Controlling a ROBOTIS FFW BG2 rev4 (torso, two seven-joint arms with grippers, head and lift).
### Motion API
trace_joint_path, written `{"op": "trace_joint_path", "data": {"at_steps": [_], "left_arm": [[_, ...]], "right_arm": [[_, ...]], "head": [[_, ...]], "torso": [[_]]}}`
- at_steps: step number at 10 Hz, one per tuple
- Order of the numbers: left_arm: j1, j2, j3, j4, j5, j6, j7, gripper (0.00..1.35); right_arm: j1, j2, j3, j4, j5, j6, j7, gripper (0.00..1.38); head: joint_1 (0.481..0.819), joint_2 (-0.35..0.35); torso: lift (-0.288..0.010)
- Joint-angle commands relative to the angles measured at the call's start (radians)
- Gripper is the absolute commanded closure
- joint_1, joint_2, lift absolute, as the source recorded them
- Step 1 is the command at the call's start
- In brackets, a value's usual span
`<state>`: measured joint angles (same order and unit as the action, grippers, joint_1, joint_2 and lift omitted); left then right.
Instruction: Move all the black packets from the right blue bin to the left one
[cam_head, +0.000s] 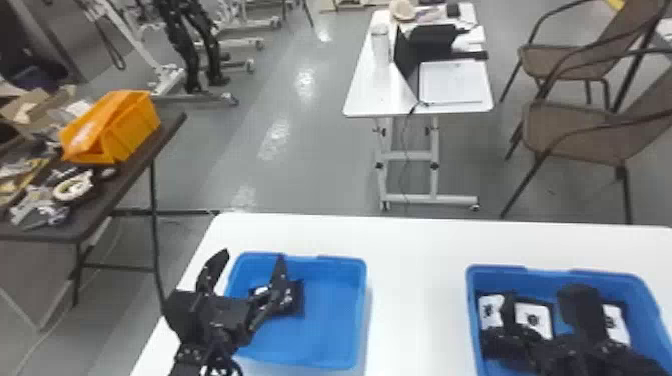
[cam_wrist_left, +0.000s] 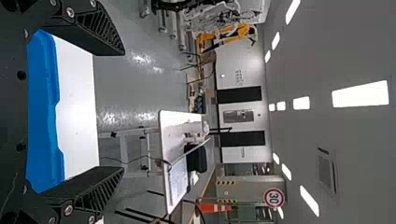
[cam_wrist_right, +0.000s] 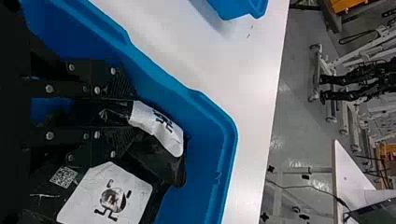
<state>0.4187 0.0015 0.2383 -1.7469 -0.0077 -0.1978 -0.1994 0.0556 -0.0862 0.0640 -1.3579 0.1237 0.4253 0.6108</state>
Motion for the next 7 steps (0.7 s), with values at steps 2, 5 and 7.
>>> {"op": "trace_joint_path", "data": {"at_steps": [2, 5, 7], "left_arm": [[-0.003, -0.004, -0.004, 0.000, 0.026, 0.000, 0.000, 0.15], [-0.003, -0.004, -0.013, -0.003, 0.074, -0.006, 0.000, 0.15], [-0.008, -0.004, -0.033, -0.034, 0.086, 0.038, -0.002, 0.15]], "right_arm": [[0.082, 0.000, -0.059, -0.153, -0.013, 0.063, 0.015, 1.28], [0.197, 0.000, -0.141, -0.446, -0.023, 0.179, 0.046, 1.28], [0.087, -0.003, -0.096, -0.491, -0.070, 0.173, 0.090, 1.28]], "head": [[0.695, 0.227], [0.695, 0.191], [0.695, 0.173]], "torso": [[0.000], [0.000], [0.000]]}}
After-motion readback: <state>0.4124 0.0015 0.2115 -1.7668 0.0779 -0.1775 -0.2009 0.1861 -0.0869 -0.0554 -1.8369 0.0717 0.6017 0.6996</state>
